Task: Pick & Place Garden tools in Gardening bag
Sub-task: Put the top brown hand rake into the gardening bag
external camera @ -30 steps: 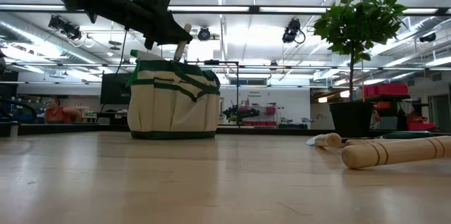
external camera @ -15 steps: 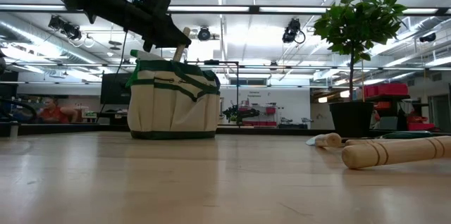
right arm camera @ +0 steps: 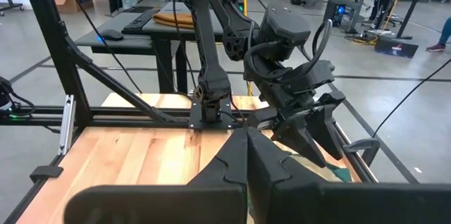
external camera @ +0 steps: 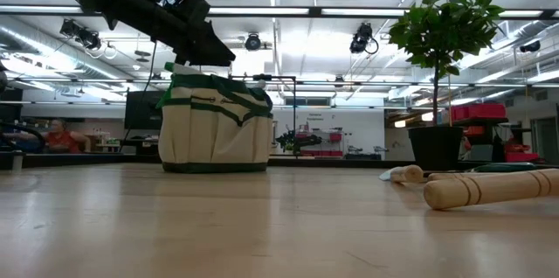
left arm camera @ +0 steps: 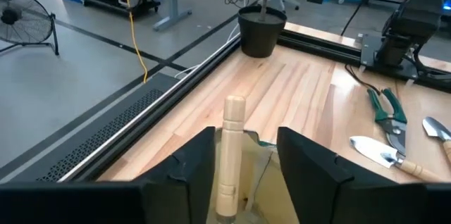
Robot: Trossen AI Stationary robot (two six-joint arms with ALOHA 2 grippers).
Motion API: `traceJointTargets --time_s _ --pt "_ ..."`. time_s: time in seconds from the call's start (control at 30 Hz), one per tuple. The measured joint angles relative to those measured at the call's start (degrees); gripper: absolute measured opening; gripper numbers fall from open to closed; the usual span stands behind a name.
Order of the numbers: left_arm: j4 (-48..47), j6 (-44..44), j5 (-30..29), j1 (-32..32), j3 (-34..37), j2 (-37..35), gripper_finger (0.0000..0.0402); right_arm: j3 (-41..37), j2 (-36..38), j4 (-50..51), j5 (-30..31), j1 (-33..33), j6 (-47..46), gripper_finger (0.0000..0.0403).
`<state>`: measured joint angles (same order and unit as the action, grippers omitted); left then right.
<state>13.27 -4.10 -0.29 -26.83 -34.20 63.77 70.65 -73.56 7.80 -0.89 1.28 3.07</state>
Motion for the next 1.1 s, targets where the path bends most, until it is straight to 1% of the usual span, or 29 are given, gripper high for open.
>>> traceJointTargets --time_s 0.23,0.5,0.83,0.97,1.1 --pt "0.0 -0.1 0.0 0.0 0.0 0.0 0.0187 0.0 0.0 0.0 0.0 0.0 0.0 0.0" --pt "0.5 -0.2 0.0 0.0 -0.2 0.0 0.0188 0.0 0.0 0.0 0.0 0.0 0.0 0.0" --pt "0.5 0.7 0.3 0.0 -2.6 0.0 0.0188 0.0 0.0 0.0 0.0 0.0 0.0 0.0" --pt "0.0 0.8 1.4 0.1 -3.9 2.0 0.0188 0.0 0.0 0.0 0.0 0.0 0.0 0.0" --pt "0.1 0.9 1.3 0.1 -6.1 5.3 0.0188 0.0 0.0 0.0 0.0 0.0 0.0 0.0"
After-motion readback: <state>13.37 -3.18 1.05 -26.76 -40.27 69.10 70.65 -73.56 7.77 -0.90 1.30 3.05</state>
